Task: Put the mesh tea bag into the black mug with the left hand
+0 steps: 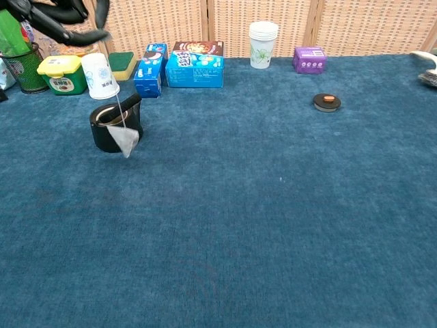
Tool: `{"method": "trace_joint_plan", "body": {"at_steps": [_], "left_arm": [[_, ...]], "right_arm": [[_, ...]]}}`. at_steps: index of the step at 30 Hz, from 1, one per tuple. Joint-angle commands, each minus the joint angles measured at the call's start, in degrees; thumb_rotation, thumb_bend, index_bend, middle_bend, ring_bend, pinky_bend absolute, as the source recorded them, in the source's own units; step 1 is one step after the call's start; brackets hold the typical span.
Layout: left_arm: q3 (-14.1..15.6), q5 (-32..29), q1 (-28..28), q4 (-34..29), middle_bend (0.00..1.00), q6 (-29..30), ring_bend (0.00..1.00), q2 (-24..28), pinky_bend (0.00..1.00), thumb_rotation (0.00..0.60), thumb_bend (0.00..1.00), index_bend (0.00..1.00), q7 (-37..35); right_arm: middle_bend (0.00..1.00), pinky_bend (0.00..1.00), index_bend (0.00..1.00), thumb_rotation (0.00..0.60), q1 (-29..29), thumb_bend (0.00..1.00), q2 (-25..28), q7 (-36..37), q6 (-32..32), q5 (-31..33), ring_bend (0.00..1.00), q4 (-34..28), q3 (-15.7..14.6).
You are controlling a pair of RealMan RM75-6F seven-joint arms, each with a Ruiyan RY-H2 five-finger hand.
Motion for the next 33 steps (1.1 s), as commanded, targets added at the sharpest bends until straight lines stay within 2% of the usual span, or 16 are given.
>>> {"method": "trace_joint_plan", "body": {"at_steps": [1,16,33], "left_arm": [[-0.96,-0.77,0.52,-0.74,1.00,0.72,1.00,1.17,0.89,0.600,0.44,0.63,-0.24],[-4.64,-4.23,1.95,-1.07,1.00,2.55,1.00,4.11,0.89,0.600,0.44,0.63,-1.30],[-4.86,-5.76,2.56,0.61,1.00,1.00,1.00,3.75,0.89,0.600,0.44,0.63,-0.62]], "right_arm": [[0.14,0.21,0.09,0.600,0.06,0.03,-0.05,0.11,-0.15,0.09,0.28,0.08,0.04],[0.14,0.21,0.09,0.600,0.40,0.03,-0.06,-0.65,-0.82,0.49,0.29,-0.30,0.08],[0.14,0.22,0.09,0.600,0.50,0.03,0.12,-1.39,-1.07,1.10,0.29,-0.91,0.19]]}}
